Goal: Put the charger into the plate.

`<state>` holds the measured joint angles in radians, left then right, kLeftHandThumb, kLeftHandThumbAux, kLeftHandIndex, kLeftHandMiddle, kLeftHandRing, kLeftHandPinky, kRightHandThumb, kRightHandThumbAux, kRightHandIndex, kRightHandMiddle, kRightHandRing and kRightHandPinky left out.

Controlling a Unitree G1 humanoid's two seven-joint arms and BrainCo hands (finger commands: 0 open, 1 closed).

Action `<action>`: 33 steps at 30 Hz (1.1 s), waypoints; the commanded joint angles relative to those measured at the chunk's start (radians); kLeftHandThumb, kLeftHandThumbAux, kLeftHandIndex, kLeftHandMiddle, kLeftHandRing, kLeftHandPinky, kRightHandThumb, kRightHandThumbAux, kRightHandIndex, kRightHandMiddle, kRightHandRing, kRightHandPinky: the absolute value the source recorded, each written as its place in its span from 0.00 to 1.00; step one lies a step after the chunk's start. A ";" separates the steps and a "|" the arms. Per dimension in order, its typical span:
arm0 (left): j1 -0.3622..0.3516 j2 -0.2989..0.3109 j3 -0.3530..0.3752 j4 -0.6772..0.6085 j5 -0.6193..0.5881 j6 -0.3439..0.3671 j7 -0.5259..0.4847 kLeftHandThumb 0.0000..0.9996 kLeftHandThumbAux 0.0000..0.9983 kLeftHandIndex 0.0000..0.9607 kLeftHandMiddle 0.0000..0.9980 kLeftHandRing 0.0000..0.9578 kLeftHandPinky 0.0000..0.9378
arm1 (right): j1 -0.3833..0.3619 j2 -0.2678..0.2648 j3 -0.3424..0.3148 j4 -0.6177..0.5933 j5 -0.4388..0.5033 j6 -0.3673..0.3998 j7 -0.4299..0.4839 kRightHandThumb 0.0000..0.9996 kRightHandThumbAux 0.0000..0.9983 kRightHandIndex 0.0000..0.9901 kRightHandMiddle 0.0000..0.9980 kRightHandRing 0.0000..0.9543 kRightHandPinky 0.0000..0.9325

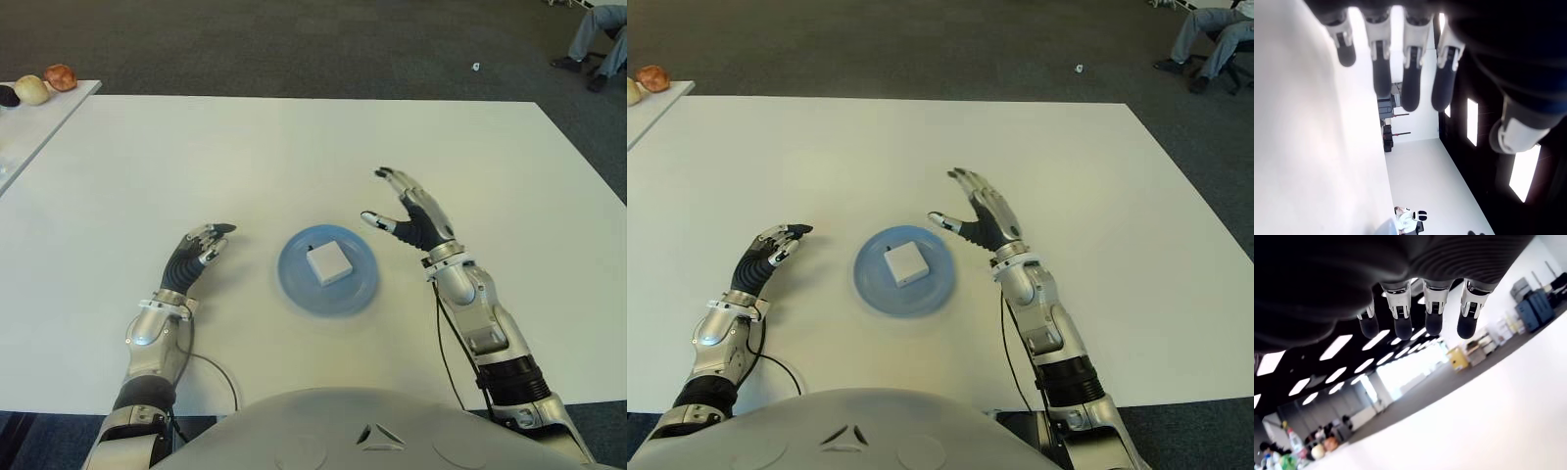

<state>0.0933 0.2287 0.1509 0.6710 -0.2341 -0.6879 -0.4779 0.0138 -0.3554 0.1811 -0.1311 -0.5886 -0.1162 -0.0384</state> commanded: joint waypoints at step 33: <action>0.107 -0.085 -0.036 0.079 0.045 -0.005 0.035 0.04 0.54 0.36 0.31 0.25 0.16 | 0.007 0.240 -0.265 0.385 0.513 -0.255 -0.082 0.00 0.83 0.00 0.00 0.00 0.01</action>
<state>0.0950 0.2284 0.1496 0.6660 -0.2254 -0.7042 -0.4610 0.0291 -0.1332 -0.0722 0.2178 -0.1101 -0.3780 -0.1309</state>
